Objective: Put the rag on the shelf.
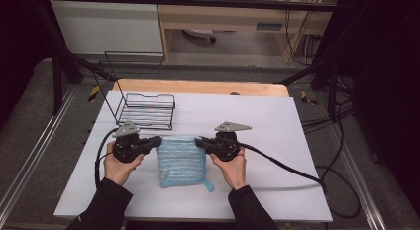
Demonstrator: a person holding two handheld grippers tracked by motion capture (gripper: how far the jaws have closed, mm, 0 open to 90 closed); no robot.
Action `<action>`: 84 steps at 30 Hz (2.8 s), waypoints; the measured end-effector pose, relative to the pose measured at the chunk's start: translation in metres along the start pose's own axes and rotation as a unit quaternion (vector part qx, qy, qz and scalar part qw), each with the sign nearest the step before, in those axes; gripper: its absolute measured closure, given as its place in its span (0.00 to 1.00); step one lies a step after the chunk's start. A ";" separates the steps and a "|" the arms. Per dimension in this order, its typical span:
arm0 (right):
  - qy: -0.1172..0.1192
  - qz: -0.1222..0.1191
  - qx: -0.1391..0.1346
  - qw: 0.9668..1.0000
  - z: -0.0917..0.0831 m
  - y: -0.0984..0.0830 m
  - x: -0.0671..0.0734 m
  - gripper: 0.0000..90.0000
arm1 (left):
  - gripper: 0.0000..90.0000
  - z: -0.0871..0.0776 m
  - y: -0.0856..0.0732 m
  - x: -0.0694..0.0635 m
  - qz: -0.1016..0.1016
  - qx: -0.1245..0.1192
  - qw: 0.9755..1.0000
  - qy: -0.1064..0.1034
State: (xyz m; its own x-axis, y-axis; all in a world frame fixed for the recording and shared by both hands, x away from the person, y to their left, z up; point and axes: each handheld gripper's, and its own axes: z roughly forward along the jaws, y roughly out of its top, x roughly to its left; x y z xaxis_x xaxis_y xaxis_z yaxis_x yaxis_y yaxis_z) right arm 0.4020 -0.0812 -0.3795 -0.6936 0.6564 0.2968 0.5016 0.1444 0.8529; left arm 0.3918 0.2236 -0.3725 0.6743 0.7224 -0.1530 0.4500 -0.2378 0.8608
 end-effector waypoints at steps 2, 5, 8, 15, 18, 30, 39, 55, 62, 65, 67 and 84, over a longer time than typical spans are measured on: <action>0.002 -0.003 -0.005 1.000 -0.004 0.002 0.001 0.91 | 0.94 -0.003 0.002 -0.002 0.004 -0.005 1.000 -0.001; 0.002 -0.005 -0.013 1.000 -0.009 0.004 0.002 0.91 | 0.94 -0.006 0.006 -0.007 0.011 -0.011 1.000 -0.003; 0.003 -0.010 -0.020 1.000 -0.014 0.007 0.003 0.91 | 0.94 -0.009 0.008 -0.011 0.017 -0.018 1.000 -0.003; 0.004 -0.023 -0.038 0.999 -0.023 0.013 0.006 0.91 | 0.94 -0.017 0.015 -0.018 0.022 -0.035 0.999 -0.002; 0.002 -0.035 -0.046 0.998 -0.026 0.016 0.011 0.91 | 0.94 -0.021 0.017 -0.019 0.023 -0.043 0.999 0.005; 0.004 -0.059 -0.081 0.995 -0.024 0.031 0.032 0.91 | 0.94 -0.043 0.025 -0.012 0.018 -0.083 0.996 0.022; 0.008 -0.071 -0.114 0.991 -0.017 0.042 0.047 0.91 | 0.94 -0.061 0.031 -0.004 0.016 -0.114 0.993 0.038; 0.003 -0.096 -0.155 0.983 -0.007 0.064 0.068 0.91 | 0.94 -0.080 0.041 0.007 0.019 -0.161 0.985 0.055; 0.000 -0.106 -0.170 0.980 -0.005 0.079 0.075 0.91 | 0.94 -0.089 0.050 0.013 0.021 -0.179 0.982 0.060; -0.003 -0.110 -0.175 0.978 -0.003 0.084 0.078 0.91 | 0.94 -0.092 0.054 0.017 0.021 -0.184 0.981 0.061; -0.003 -0.113 -0.178 0.978 0.000 0.087 0.079 0.91 | 0.95 -0.094 0.057 0.021 0.023 -0.188 0.980 0.066; -0.009 -0.134 -0.214 0.968 0.008 0.132 0.097 0.91 | 0.95 -0.118 0.092 0.036 0.029 -0.235 0.968 0.083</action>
State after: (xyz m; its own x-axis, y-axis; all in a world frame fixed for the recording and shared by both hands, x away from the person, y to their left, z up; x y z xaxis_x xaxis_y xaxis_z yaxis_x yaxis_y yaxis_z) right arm 0.4056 0.0075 -0.2420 -0.7581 0.6511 0.0367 0.0427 -0.0065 0.9991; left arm 0.3878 0.3043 -0.2417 0.5695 0.8203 -0.0518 0.0727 0.0125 0.9973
